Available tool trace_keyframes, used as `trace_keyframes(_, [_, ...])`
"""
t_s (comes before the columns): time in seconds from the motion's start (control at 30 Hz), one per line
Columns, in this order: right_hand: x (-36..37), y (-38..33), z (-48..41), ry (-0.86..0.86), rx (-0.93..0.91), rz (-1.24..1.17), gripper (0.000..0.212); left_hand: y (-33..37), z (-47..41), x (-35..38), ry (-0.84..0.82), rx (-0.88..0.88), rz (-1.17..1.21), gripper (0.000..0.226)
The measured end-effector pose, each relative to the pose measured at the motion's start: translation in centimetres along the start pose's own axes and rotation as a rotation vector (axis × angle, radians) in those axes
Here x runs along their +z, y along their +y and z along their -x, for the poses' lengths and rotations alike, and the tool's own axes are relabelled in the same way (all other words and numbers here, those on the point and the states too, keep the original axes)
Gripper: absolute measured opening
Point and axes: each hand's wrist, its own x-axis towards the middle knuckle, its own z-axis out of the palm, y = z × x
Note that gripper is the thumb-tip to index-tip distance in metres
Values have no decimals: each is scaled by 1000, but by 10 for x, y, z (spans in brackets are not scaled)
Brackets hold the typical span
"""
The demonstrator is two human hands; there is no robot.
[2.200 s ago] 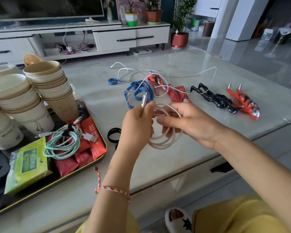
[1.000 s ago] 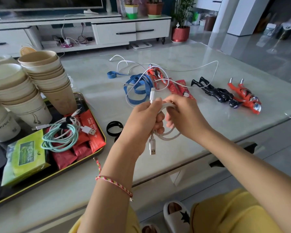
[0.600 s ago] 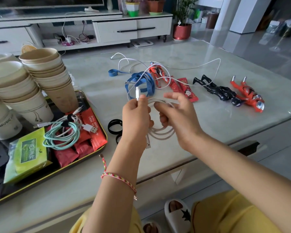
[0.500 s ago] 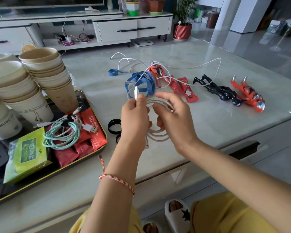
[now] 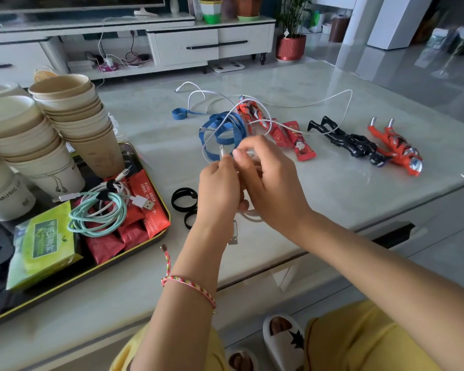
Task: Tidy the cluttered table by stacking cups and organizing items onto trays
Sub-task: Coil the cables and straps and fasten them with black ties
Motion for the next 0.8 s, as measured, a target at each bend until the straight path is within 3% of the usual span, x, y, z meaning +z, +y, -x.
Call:
trace_keyframes(0.13, [2,6,-5,96,-216,128,40,5,2,-4,-5,-50,113,33])
trace_keyframes(0.23, [4,8,-7,187,-235,202,45,5,4,-4,-47,-7,40,39])
trace_keyframes(0.47, [7,9,-8,168,48,-96,40,2,5,6,-29,198,-113,37])
trace_keyframes(0.57, [8,5,-8,17,259,-271,40,3,6,5,40,271,-203,41])
trace_keyframes(0.67, [10,0,1,-101,284,-316,36,3,7,-3,76,318,-292,64])
trace_keyframes(0.8, [6,2,-5,-29,317,-379,37,7,9,-5,-68,255,-200,52])
